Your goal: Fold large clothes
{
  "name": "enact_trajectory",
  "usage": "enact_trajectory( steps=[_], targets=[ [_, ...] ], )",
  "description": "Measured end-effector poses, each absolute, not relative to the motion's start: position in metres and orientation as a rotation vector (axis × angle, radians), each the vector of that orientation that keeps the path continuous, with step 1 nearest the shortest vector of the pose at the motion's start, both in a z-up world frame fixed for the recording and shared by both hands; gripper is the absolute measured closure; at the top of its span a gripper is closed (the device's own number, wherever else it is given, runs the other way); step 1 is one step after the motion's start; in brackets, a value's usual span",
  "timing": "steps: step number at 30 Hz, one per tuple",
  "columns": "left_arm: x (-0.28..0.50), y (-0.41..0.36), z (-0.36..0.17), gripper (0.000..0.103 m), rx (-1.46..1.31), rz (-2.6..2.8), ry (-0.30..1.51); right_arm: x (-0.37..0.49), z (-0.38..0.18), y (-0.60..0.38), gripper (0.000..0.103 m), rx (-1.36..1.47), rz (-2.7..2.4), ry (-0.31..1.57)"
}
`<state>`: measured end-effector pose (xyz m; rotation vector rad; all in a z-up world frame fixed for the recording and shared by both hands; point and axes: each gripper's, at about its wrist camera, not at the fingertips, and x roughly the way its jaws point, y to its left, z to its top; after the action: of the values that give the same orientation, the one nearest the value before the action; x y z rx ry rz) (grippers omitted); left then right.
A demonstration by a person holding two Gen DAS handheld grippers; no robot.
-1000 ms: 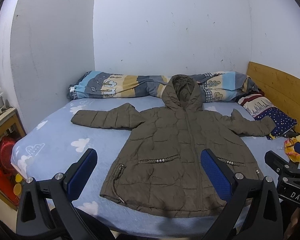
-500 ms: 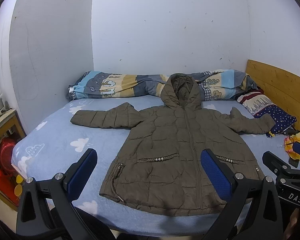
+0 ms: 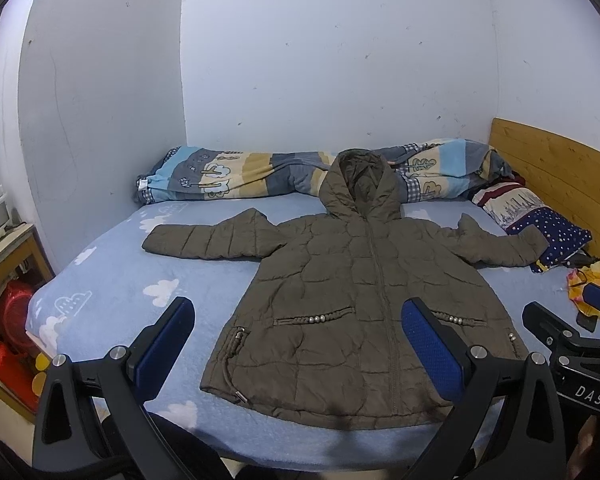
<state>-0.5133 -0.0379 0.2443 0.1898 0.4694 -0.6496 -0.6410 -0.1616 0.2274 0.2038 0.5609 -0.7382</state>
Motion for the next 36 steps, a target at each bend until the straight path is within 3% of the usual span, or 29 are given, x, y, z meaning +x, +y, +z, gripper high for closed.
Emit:
enact_trajectory(
  steps=[10,21,29,36],
  targets=[
    [-0.522,-0.048,0.268,0.000,0.182,-0.717,0.439,-0.659,0.231,-0.181,0.000,0.258,-0.744,0.542],
    [-0.465,-0.131,0.287,0.000,0.117,-0.835,0.528,-0.665,0.231,-0.269,0.000,0.383,-0.721,0.539],
    [-0.392,-0.224,0.228,0.000,0.187,-0.860,0.628,-0.678,0.214,-0.385,0.000,0.587,-0.708,0.531],
    [-0.341,-0.252,0.149,0.000,0.240,-0.779,0.656,-0.713,0.182,-0.518,0.009,0.774,-0.861,0.551]
  ],
)
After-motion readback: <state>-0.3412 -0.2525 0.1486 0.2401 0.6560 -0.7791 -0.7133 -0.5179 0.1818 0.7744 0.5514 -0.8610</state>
